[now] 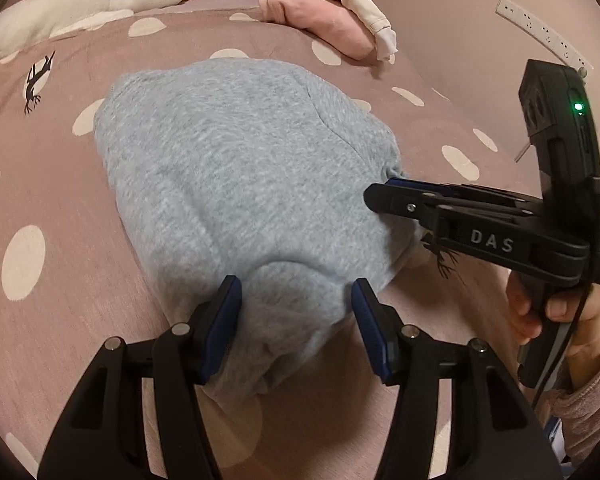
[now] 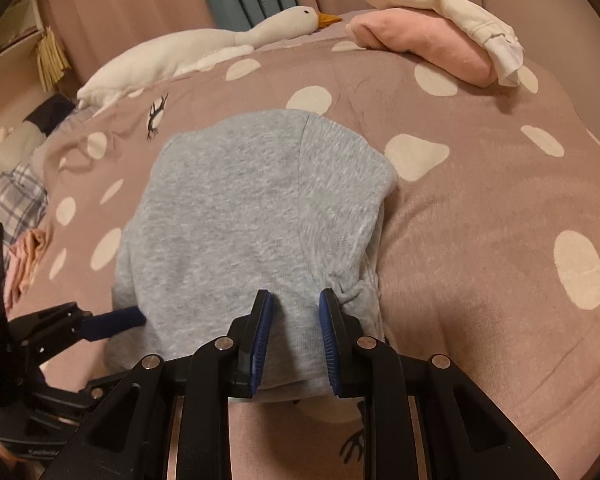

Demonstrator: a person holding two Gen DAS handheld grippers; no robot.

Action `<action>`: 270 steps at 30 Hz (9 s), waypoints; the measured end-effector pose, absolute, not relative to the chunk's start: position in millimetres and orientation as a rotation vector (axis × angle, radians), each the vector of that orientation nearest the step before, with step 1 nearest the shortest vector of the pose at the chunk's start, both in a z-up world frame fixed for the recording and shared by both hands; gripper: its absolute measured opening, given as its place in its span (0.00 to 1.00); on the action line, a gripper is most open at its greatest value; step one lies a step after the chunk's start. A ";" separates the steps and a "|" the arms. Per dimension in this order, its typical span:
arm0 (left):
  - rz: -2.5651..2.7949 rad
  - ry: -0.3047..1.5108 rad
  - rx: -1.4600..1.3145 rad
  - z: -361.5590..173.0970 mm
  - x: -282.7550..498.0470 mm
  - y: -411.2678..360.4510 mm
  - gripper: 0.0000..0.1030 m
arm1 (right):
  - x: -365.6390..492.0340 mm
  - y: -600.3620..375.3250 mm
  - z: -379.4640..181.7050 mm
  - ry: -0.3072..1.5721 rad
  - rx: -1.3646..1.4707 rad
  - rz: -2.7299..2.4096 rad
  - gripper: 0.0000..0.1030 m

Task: Fold small clothes

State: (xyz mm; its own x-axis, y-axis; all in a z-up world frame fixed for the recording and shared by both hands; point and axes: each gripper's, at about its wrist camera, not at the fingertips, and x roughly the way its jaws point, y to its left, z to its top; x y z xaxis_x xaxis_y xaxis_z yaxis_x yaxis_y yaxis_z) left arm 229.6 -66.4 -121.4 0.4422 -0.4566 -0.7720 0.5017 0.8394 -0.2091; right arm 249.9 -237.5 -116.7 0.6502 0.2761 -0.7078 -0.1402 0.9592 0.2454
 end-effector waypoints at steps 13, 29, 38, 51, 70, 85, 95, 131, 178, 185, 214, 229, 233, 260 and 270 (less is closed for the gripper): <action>-0.574 0.978 0.009 -119.3 218.8 -63.2 0.54 | 245.9 -245.9 -119.2 0.863 0.258 0.259 0.22; -0.543 1.014 -0.005 -123.1 210.4 -58.2 0.56 | 241.9 -246.6 -119.5 0.898 0.270 0.245 0.22; -0.528 1.036 0.006 -125.2 205.7 -55.5 0.56 | 238.5 -246.0 -119.5 0.907 0.277 0.238 0.22; -0.478 1.093 0.019 -134.2 196.3 -47.2 0.59 | 230.8 -246.9 -117.3 0.931 0.290 0.217 0.22; -0.411 1.112 0.004 -131.6 178.6 -30.5 0.71 | 197.6 -269.2 -128.4 0.975 0.388 0.179 0.34; -0.338 1.106 -0.026 -121.2 170.1 -16.3 0.94 | 174.2 -283.8 -126.7 0.960 0.464 0.201 0.67; -0.346 1.125 -0.121 -119.6 179.4 -14.3 0.99 | 175.8 -290.3 -129.2 0.953 0.547 0.227 0.78; -0.413 1.103 -0.483 -120.1 262.1 11.7 1.00 | 230.0 -300.1 -136.7 0.922 0.646 0.261 0.79; -0.385 1.104 -0.356 -134.4 333.0 -20.5 0.98 | 300.8 -259.0 -132.6 0.915 0.424 0.304 0.56; -0.368 1.107 -0.320 -134.5 332.8 -21.7 0.92 | 298.4 -250.9 -126.8 0.903 0.369 0.293 0.45; -0.351 0.990 -0.232 -99.3 309.2 -24.6 0.73 | 273.9 -212.8 -82.8 0.745 0.199 0.295 0.27; -0.335 0.972 -0.229 -86.0 262.1 -3.9 0.73 | 232.4 -193.6 -66.8 0.727 0.178 0.337 0.27; -0.329 0.966 -0.226 -82.5 243.7 3.0 0.73 | 218.4 -187.2 -64.2 0.724 0.173 0.346 0.27; -0.272 0.934 -0.243 -72.7 165.0 51.9 0.73 | 159.5 -137.2 -56.0 0.717 0.132 0.424 0.27; -0.277 0.942 -0.251 -76.6 167.5 53.7 0.73 | 157.5 -132.1 -57.6 0.722 0.127 0.420 0.27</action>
State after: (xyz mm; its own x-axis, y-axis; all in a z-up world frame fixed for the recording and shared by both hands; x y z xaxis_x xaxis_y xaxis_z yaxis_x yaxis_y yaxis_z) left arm 167.5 53.7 -76.6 0.5578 -0.3403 -0.7570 0.1235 0.9360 -0.3297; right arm 157.5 -132.1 -57.6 0.6715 0.4148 -0.6140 -0.3285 0.9094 0.2551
